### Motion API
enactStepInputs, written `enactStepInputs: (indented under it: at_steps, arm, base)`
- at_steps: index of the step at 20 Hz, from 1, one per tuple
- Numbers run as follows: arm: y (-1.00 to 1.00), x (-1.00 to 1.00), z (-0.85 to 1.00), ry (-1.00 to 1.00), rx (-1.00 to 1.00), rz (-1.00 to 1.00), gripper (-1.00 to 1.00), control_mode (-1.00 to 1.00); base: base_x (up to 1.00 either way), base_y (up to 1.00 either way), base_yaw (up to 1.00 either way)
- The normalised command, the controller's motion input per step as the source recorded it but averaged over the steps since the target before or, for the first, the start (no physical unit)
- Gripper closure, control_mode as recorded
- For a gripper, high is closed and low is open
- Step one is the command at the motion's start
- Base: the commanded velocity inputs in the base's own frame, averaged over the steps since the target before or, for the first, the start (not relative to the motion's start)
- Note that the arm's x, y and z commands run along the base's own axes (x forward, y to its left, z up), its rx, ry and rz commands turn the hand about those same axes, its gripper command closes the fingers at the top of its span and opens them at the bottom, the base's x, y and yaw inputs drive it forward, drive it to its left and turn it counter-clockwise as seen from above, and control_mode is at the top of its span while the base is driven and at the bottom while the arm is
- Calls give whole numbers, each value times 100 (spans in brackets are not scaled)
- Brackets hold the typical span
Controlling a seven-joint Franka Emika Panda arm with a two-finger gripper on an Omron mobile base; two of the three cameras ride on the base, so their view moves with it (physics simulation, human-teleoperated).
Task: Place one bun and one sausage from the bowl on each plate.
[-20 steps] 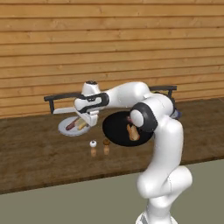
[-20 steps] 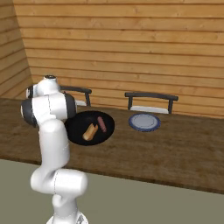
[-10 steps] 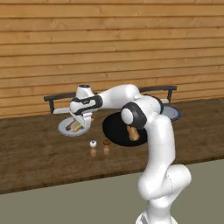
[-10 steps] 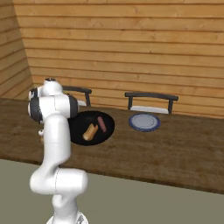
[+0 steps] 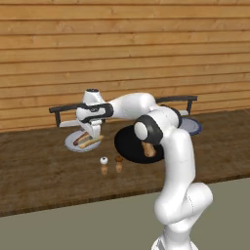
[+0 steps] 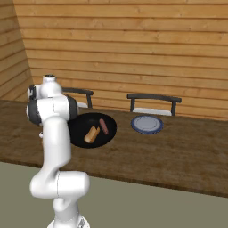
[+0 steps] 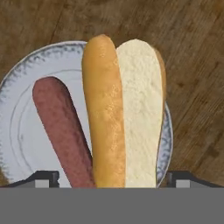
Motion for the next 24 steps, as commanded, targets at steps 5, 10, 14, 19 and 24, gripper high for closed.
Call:
enactStepInputs:
  at_steps: [5,10,14,19,24]
  arm:
    - [-35,-40,80,-2,1,-2,-100,-100]
    - [-97,-33,54,7,0,-4,-100,-100]
    - [-100,-16,10,16,-4,-2,-100,-100]
    - [-100,-57,0,3,-12,5,-100,-100]
    - [-100,-46,0,-6,-9,39,-100,-100]
  base:
    - [0,0,0]
    - [0,0,0]
    - [0,0,0]
    - [0,0,0]
    - [0,0,0]
